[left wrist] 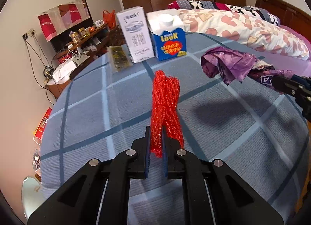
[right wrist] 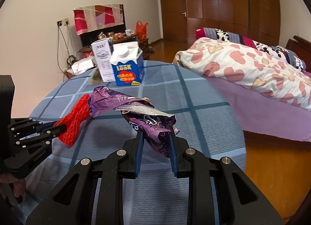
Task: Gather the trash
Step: 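Carry the purple wrapper with the right gripper while the left gripper carries the red mesh net over the bin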
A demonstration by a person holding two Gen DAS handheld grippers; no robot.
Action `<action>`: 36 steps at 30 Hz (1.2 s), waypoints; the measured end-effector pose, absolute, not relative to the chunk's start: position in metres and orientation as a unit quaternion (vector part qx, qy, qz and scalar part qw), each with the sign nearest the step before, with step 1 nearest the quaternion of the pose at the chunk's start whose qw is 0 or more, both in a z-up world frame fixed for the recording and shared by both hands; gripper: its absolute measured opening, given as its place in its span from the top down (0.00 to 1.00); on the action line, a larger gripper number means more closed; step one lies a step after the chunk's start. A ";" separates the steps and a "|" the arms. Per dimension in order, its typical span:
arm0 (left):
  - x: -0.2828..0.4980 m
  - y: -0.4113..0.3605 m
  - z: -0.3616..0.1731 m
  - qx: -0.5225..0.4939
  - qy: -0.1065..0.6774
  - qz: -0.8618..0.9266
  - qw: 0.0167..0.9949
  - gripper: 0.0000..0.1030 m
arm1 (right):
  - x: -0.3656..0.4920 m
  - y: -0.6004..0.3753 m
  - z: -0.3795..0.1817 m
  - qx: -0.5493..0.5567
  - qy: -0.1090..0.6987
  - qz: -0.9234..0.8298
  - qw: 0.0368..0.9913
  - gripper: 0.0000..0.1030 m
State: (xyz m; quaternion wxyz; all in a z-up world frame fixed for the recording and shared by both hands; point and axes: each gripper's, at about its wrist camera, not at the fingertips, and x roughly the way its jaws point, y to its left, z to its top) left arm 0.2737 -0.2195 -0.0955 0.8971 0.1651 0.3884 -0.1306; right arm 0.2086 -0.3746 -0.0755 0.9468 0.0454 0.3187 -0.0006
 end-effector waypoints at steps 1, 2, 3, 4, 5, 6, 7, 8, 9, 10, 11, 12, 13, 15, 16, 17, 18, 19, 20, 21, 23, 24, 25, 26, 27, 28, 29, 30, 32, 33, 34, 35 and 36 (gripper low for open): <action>0.273 -0.217 -0.094 0.164 0.387 -0.129 0.898 0.91 | 0.208 -0.371 -0.074 0.045 0.318 0.002 0.947 0.76; 0.271 -0.213 -0.091 0.161 0.385 -0.128 0.900 0.91 | 0.209 -0.368 -0.073 0.043 0.317 0.004 0.947 0.76; 0.270 -0.211 -0.090 0.159 0.383 -0.128 0.901 0.91 | 0.208 -0.366 -0.072 0.043 0.317 0.006 0.948 0.76; 0.268 -0.207 -0.088 0.158 0.381 -0.126 0.902 0.91 | 0.209 -0.361 -0.072 0.040 0.316 0.008 0.948 0.76; 0.266 -0.204 -0.086 0.157 0.378 -0.125 0.904 0.91 | 0.209 -0.358 -0.071 0.039 0.317 0.010 0.948 0.76; 0.264 -0.200 -0.085 0.156 0.377 -0.124 0.905 0.91 | 0.210 -0.354 -0.071 0.038 0.317 0.013 0.948 0.76; 0.263 -0.197 -0.084 0.154 0.376 -0.123 0.906 0.91 | 0.210 -0.351 -0.070 0.037 0.317 0.015 0.948 0.76; 0.262 -0.194 -0.083 0.152 0.375 -0.123 0.906 0.91 | 0.210 -0.348 -0.070 0.035 0.318 0.018 0.947 0.76; 0.260 -0.190 -0.082 0.150 0.374 -0.123 0.907 0.91 | 0.210 -0.343 -0.069 0.033 0.317 0.022 0.947 0.76; 0.258 -0.186 -0.082 0.149 0.373 -0.122 0.908 0.91 | 0.210 -0.340 -0.069 0.032 0.317 0.023 0.947 0.76; 0.255 -0.181 -0.081 0.147 0.372 -0.121 0.908 0.91 | 0.210 -0.336 -0.069 0.031 0.318 0.026 0.947 0.76; 0.254 -0.179 -0.081 0.146 0.372 -0.121 0.909 0.91 | 0.211 -0.333 -0.068 0.030 0.318 0.028 0.947 0.76; 0.252 -0.175 -0.080 0.145 0.372 -0.120 0.909 0.91 | 0.211 -0.329 -0.067 0.029 0.317 0.030 0.947 0.76; 0.249 -0.166 -0.081 0.141 0.372 -0.118 0.910 0.91 | 0.212 -0.322 -0.067 0.026 0.318 0.035 0.947 0.76; 0.247 -0.163 -0.081 0.139 0.373 -0.117 0.910 0.91 | 0.212 -0.318 -0.067 0.024 0.318 0.038 0.947 0.76; 0.245 -0.159 -0.081 0.137 0.372 -0.117 0.910 0.91 | 0.212 -0.314 -0.067 0.022 0.318 0.042 0.947 0.76; 0.244 -0.155 -0.080 0.137 0.372 -0.116 0.911 0.91 | 0.212 -0.309 -0.067 0.020 0.319 0.046 0.947 0.76; 0.242 -0.150 -0.080 0.135 0.372 -0.114 0.911 0.91 | 0.212 -0.306 -0.067 0.019 0.319 0.048 0.946 0.76; 0.239 -0.147 -0.080 0.134 0.371 -0.112 0.912 0.91 | 0.212 -0.302 -0.067 0.016 0.319 0.051 0.946 0.76; 0.237 -0.143 -0.080 0.131 0.371 -0.110 0.913 0.91 | 0.212 -0.297 -0.067 0.015 0.320 0.056 0.946 0.76; 0.233 -0.134 -0.078 0.127 0.369 -0.106 0.914 0.91 | 0.212 -0.289 -0.067 0.011 0.320 0.061 0.945 0.76; 0.231 -0.129 -0.078 0.125 0.369 -0.105 0.915 0.91 | 0.212 -0.285 -0.067 0.010 0.320 0.065 0.945 0.76; 0.229 -0.127 -0.078 0.124 0.368 -0.103 0.916 0.91 | 0.212 -0.282 -0.066 0.009 0.320 0.068 0.945 0.76; 0.227 -0.124 -0.078 0.122 0.368 -0.102 0.916 0.91 | 0.213 -0.279 -0.066 0.008 0.320 0.072 0.945 0.76; 0.225 -0.119 -0.078 0.121 0.368 -0.099 0.917 0.91 | 0.213 -0.275 -0.066 0.006 0.319 0.075 0.945 0.76; 0.223 -0.115 -0.078 0.118 0.368 -0.097 0.917 0.91 | 0.212 -0.271 -0.065 0.006 0.319 0.080 0.944 0.76; 0.221 -0.110 -0.078 0.116 0.367 -0.094 0.918 0.91 | 0.212 -0.266 -0.065 0.004 0.318 0.083 0.944 0.76; 0.219 -0.106 -0.078 0.114 0.367 -0.091 0.919 0.91 | 0.212 -0.261 -0.065 0.003 0.318 0.086 0.944 0.76; 0.217 -0.100 -0.078 0.110 0.368 -0.087 0.919 0.91 | 0.212 -0.254 -0.065 0.001 0.318 0.092 0.944 0.76; 0.215 -0.095 -0.078 0.109 0.368 -0.085 0.920 0.91 | 0.212 -0.251 -0.065 0.000 0.318 0.094 0.943 0.76; 0.213 -0.091 -0.077 0.108 0.367 -0.083 0.920 0.91 | 0.212 -0.247 -0.065 -0.001 0.318 0.097 0.943 0.76; 0.211 -0.087 -0.077 0.107 0.366 -0.081 0.921 0.91 | 0.212 -0.243 -0.065 -0.003 0.318 0.101 0.943 0.76; 0.209 -0.084 -0.076 0.106 0.366 -0.080 0.921 0.91 | 0.212 -0.240 -0.065 -0.004 0.318 0.103 0.942 0.76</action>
